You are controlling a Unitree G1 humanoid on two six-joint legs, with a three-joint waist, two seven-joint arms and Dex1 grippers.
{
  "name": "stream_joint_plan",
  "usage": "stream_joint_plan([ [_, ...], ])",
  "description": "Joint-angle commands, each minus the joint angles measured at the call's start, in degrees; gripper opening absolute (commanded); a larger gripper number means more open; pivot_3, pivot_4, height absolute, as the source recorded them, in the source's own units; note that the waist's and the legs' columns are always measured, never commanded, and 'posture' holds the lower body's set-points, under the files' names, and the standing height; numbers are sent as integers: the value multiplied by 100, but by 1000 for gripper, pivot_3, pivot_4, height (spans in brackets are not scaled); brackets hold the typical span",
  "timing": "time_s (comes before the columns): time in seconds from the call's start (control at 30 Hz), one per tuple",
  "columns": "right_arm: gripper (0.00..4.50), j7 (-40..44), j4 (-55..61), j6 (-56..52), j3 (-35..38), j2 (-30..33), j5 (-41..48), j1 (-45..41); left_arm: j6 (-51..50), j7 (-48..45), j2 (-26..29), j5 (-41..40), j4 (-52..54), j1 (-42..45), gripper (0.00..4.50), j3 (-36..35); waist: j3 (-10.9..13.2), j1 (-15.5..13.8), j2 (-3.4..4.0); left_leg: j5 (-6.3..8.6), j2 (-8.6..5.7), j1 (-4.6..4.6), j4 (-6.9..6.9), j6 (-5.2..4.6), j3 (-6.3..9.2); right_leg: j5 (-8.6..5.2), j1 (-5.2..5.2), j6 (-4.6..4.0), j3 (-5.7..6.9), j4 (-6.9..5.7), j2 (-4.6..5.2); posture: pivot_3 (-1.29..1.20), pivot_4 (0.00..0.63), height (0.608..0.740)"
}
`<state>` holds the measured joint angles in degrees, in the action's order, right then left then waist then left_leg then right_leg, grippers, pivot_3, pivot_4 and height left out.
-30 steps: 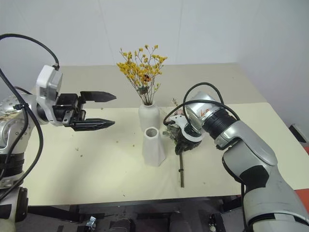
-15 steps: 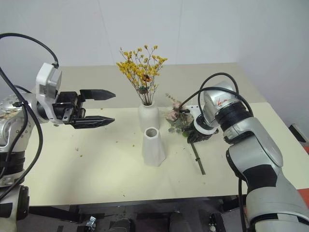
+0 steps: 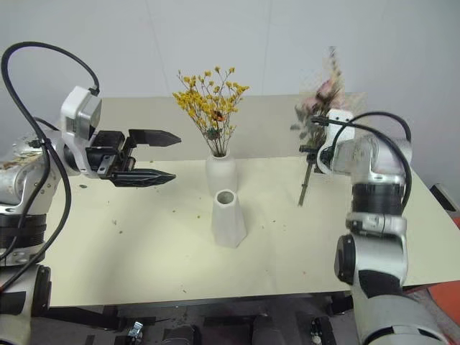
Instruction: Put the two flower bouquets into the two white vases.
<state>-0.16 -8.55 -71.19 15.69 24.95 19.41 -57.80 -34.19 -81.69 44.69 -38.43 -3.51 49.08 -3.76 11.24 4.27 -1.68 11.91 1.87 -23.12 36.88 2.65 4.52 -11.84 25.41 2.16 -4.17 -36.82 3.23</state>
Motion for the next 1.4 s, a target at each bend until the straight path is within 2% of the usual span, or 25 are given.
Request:
stream_joint_plan([
  [0.03,248,188,1267,1141,214,-77,26,437,-368,2,102,-174,-4,193,4500,-60,0,-6,0,0,-1,1,1,0,0,-1,0,2,-1,-2,1,0,150,740],
  [0.2,248,1184,1990,1922,671,-151,813,1053,-857,99,251,-265,19,223,4500,-118,0,-17,0,0,-1,7,2,0,1,-11,-10,19,0,0,1,0,150,740],
  [0.4,248,2014,2352,1897,978,-170,2013,1043,-901,81,512,-282,170,17,4500,-203,0,5,0,0,4,19,1,0,0,-10,-13,15,-1,-4,-4,0,150,740],
  [0.63,248,3315,2714,1861,605,330,3053,1178,-865,105,677,-306,384,-224,4500,-230,1,-32,1,0,5,22,1,0,0,-12,-19,16,0,-1,-4,0,150,740],
  [1.0,248,4698,2778,2092,38,753,3576,1126,-802,59,668,-260,404,-200,4500,-137,1,-28,1,0,5,23,2,0,-1,-20,-23,29,0,2,-4,0,150,740],
  [1.4,248,5207,2522,2567,-940,879,2867,900,-688,-1,605,-167,288,-73,4500,-38,1,-33,1,0,4,23,2,0,-1,-24,-22,36,0,1,-3,0,150,740],
])
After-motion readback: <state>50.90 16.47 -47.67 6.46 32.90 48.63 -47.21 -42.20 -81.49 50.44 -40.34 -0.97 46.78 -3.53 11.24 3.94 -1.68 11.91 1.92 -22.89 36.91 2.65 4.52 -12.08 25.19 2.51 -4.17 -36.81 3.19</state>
